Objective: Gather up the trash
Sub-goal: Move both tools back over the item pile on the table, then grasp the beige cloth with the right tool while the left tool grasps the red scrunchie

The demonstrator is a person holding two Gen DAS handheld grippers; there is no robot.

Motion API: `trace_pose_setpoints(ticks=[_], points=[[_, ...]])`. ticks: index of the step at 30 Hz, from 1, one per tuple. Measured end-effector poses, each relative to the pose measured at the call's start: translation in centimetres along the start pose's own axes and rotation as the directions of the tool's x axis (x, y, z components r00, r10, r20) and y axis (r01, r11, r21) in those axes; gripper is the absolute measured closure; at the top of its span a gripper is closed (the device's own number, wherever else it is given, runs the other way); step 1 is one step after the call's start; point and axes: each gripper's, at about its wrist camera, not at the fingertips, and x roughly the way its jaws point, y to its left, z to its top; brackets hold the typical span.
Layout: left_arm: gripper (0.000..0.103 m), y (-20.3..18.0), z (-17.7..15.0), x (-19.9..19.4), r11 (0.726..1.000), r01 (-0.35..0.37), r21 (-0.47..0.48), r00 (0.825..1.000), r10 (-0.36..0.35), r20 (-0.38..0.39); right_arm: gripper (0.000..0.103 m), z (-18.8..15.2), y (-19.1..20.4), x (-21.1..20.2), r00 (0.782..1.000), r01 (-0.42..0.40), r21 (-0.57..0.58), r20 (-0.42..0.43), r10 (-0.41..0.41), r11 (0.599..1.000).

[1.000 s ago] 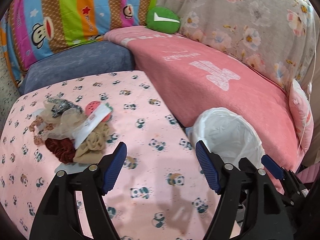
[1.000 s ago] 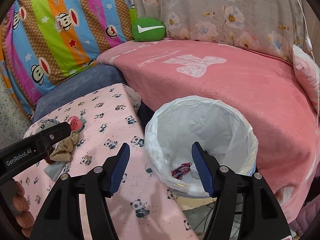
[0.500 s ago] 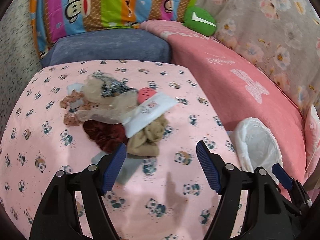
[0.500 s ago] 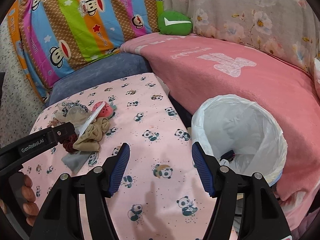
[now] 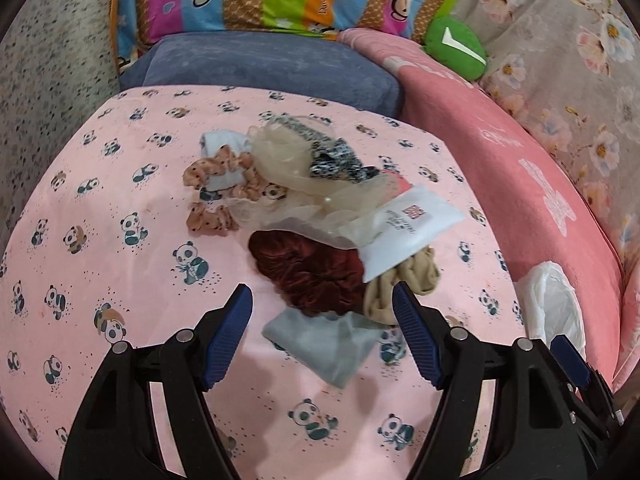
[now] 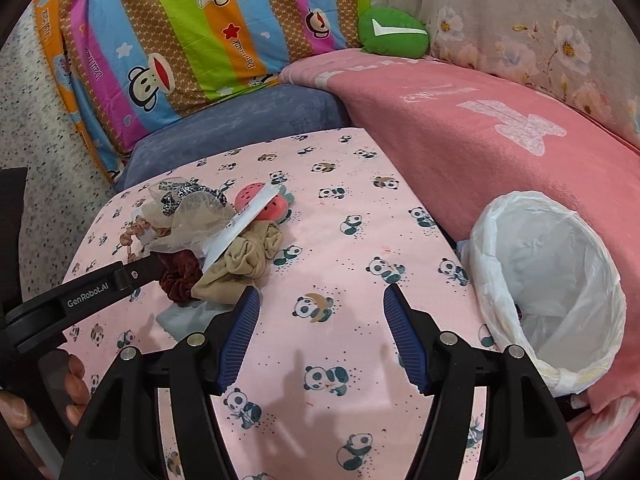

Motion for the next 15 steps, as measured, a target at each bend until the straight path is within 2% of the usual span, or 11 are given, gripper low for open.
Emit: trace_pose_setpoints(ticks=[5, 10, 13, 14, 15], points=[[0.034, 1.5, 0.7, 1.7, 0.999, 0.006, -0.042, 1.0, -0.007, -0.025, 0.041, 0.5, 1.7, 1.8, 1.0, -0.014, -0.018, -0.013, 0.014, 1.0], [0.035, 1.9, 1.4, 3.8, 0.996, 0.05, -0.074, 0.996, -0.055, -0.069, 0.041, 1.4, 3.0, 4.1, 0.998, -0.053, -0.003, -0.035, 0.053, 0.999], [0.041, 1.7, 1.6, 4.7, 0.995, 0.068, -0.074, 0.994, -0.074, -0.082, 0.042, 1.7, 3.9, 5.3, 0.996, -0.078, -0.003, -0.049, 0.078, 0.997], [0.046, 1.6, 1.7, 4.9, 0.995, 0.073, -0.072, 0.993, -0.079, -0.085, 0.043, 1.8, 4.1, 5.7, 0.995, -0.085, -0.007, -0.052, 0.084, 0.996], [0.052, 1.6, 1.8, 5.1, 0.995, 0.074, -0.07, 0.993, -0.08, -0.086, 0.049, 1.8, 4.4, 6.1, 0.995, -0.088, -0.013, -0.056, 0.087, 0.996]])
